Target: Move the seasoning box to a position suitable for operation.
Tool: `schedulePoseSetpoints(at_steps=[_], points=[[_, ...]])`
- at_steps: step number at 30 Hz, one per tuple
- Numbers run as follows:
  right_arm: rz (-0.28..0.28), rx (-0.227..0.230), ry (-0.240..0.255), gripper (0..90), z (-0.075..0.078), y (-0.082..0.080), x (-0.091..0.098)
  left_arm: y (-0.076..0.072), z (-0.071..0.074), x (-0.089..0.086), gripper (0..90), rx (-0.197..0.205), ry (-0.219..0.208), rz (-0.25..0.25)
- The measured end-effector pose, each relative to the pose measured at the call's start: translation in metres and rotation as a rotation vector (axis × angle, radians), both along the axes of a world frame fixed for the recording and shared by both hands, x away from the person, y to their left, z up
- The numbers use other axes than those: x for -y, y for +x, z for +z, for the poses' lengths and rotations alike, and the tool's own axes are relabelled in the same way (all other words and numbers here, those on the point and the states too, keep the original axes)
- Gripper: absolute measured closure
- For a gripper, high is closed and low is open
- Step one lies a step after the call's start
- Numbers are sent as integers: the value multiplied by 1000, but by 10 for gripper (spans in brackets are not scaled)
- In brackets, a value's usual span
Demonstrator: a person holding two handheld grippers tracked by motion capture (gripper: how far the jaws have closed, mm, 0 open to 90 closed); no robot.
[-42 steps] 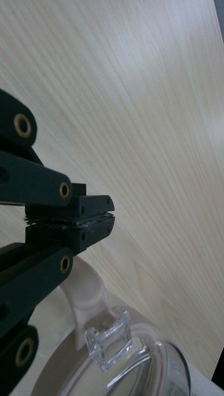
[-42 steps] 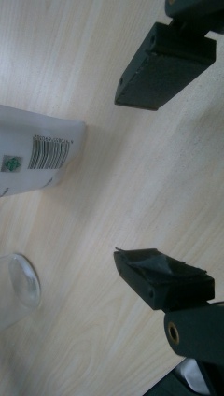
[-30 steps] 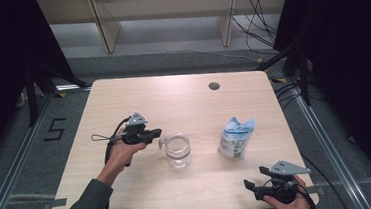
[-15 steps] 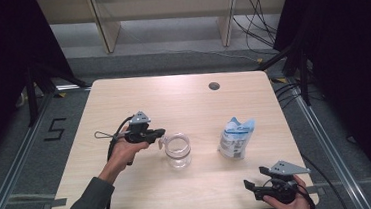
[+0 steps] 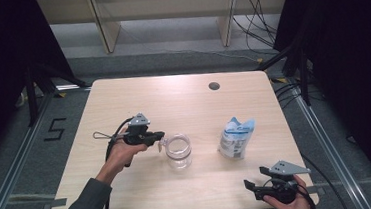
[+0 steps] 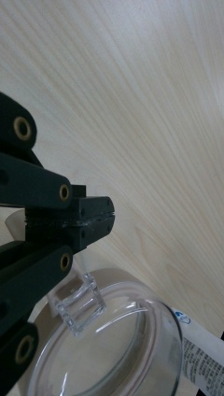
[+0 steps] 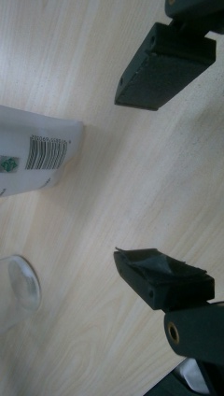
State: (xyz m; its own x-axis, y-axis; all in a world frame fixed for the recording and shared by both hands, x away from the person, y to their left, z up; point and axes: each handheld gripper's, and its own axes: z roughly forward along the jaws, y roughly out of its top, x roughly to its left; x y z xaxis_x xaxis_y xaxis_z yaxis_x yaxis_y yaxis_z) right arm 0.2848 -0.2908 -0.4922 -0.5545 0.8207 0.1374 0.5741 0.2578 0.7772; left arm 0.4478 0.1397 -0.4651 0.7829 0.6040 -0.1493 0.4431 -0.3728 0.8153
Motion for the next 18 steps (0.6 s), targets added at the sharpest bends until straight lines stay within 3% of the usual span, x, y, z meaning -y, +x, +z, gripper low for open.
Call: schedulePoseSetpoints(at_steps=[5, 18], points=[[1, -16, 11, 219, 0, 0, -1, -7, -2, -4, 890, -8, 3, 0], [-2, -1, -4, 220, -1, 1, 0, -23, -8, -9, 889, -16, 13, -20]])
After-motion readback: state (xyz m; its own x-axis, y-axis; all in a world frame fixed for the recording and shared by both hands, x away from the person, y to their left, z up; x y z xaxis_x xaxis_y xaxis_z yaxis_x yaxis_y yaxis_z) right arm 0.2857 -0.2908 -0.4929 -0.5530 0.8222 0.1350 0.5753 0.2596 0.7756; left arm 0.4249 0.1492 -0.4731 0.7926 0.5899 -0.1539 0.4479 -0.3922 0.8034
